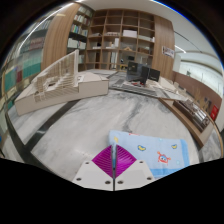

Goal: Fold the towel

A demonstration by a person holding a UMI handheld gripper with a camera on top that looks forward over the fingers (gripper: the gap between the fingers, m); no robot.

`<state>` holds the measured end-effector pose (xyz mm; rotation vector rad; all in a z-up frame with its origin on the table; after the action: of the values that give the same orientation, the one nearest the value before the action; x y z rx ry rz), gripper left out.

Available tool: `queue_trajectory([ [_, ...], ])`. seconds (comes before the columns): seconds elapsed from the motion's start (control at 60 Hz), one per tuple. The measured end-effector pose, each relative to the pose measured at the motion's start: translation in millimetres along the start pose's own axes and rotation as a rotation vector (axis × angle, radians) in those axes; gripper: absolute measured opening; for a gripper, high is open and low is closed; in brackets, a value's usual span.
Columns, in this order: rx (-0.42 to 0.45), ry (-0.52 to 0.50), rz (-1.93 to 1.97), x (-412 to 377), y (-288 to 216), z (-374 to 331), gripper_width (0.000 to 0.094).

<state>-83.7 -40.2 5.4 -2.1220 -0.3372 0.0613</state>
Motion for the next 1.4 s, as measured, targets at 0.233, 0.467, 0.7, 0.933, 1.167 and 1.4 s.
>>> queue_trajectory([
  [0.233, 0.154, 0.092, 0.179, 100.8, -59.8, -51.0, 0.0006],
  [0.467, 0.005, 0.204, 0.208, 194.8, 26.0, -33.9, 0.0034],
  [0.7, 0.044, 0.202, 0.211, 215.8, 30.0, -58.3, 0.0827],
  [0.933, 0.069, 0.134, 0.229, 176.4, 39.9, -139.0, 0.0837],
  [1.167, 0.149, 0.068, 0.198, 107.3, 28.0, -213.8, 0.0837],
  [1.4, 0.18, -0.033, 0.134, 52.7, 28.4, -248.9, 0.0837],
])
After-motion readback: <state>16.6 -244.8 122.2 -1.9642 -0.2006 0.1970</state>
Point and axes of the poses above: the point between the fingertips, and its own axes, seen from behind it with the camera up: x to the right, y down, z forward, the way the camera looks, the point moved 2 cm from there along -z, backward, against the way the camera looks, and after that the axes turned 1 degree about -y, right-handed, at the moved point
